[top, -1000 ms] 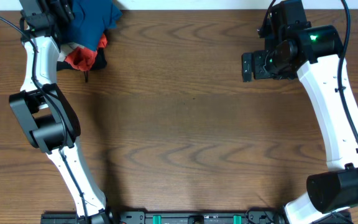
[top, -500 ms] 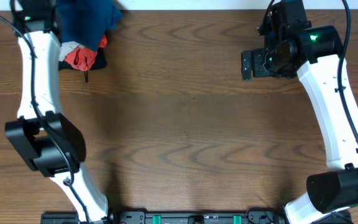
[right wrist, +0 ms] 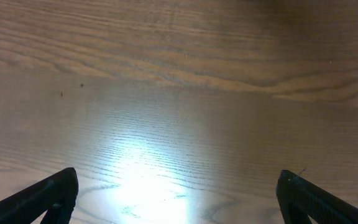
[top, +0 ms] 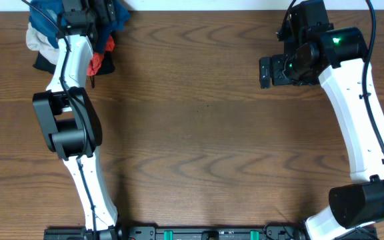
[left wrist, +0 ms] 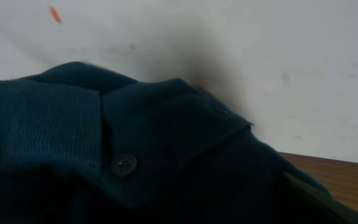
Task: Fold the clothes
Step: 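Lower the shirt onto the clothes pile and press it down with the left gripper, then release the teal shirt and pull the left gripper back from the pile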
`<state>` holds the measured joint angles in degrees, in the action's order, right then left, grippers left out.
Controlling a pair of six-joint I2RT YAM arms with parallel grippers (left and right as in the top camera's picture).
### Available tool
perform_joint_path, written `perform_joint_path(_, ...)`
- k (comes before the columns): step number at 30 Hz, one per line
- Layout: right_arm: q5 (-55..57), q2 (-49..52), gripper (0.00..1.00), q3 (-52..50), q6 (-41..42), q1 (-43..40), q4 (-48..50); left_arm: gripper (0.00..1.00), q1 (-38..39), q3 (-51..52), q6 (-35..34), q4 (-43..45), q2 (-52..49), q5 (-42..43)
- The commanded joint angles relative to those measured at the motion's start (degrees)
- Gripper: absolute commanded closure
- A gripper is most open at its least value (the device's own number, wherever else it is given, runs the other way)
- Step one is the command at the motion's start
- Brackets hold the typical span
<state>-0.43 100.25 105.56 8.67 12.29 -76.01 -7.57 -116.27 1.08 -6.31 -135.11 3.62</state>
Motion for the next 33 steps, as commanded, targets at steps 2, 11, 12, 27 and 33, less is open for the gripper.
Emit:
perform_joint_path(2,0.4,0.0,0.01,0.1,-0.6,0.4,-0.2,0.07,-4.9,1.0,-1.0,-2.4,-1.7,-4.3)
perform_joint_path(11,0.4,0.0,0.01,0.1,0.1,0.4,1.0,0.02,-6.2,1.0,-1.0,0.9,10.2,-4.1)
perform_joint_path(12,0.4,0.0,0.01,0.1,0.5,0.4,1.1,0.01,-6.1,1.0,-1.0,1.0,11.8,-4.0)
perform_joint_path(27,0.5,-5.0,0.01,0.1,2.6,0.4,1.0,0.02,-4.1,1.0,-1.4,-6.0,28.8,-4.1)
perform_joint_path(33,3.3,-13.0,0.01,0.1,6.2,0.5,-4.3,0.02,-4.1,1.0,-1.4,-11.1,29.5,-4.0)
